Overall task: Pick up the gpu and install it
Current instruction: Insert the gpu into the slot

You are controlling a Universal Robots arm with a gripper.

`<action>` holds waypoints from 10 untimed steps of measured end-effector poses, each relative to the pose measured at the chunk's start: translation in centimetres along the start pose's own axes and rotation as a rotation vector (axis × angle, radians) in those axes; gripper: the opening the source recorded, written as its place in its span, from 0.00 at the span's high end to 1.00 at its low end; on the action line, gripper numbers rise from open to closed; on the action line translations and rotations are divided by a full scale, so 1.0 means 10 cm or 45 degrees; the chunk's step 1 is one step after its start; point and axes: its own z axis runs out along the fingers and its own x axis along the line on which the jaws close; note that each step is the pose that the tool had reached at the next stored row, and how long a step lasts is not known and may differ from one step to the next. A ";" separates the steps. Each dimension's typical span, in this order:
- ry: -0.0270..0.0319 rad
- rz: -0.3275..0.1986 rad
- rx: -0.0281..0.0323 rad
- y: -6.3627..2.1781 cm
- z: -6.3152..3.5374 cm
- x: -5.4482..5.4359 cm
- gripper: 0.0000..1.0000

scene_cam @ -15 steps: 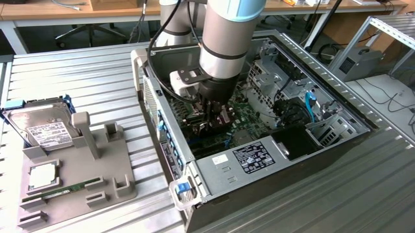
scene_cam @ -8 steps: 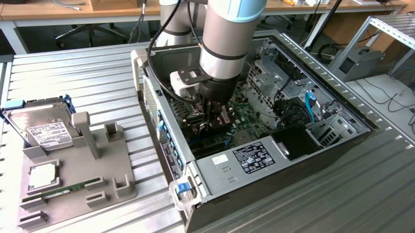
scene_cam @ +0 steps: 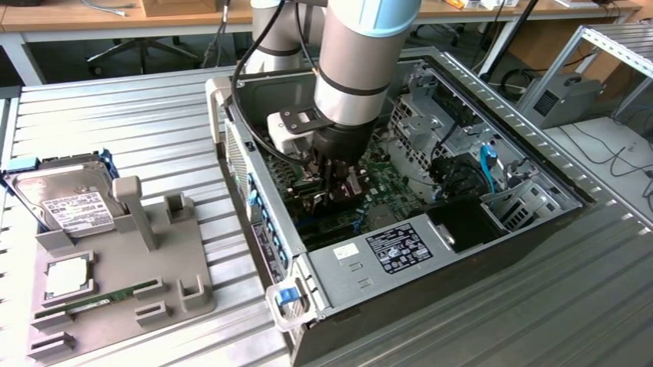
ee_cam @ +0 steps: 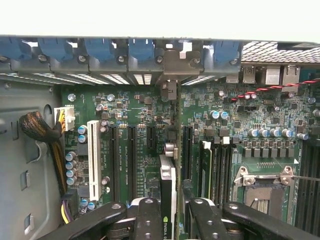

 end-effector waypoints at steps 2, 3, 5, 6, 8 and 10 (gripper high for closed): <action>-0.0010 0.000 0.0000 0.000 0.000 0.00 0.73; -0.0011 0.000 0.0001 0.000 0.001 0.00 0.73; -0.0011 0.000 0.0000 0.000 0.000 0.00 0.73; -0.0012 0.000 0.0000 0.000 0.000 0.00 0.73; -0.0012 0.000 0.0001 0.000 0.000 0.00 0.73; -0.0012 0.000 0.0001 0.000 0.000 0.00 0.73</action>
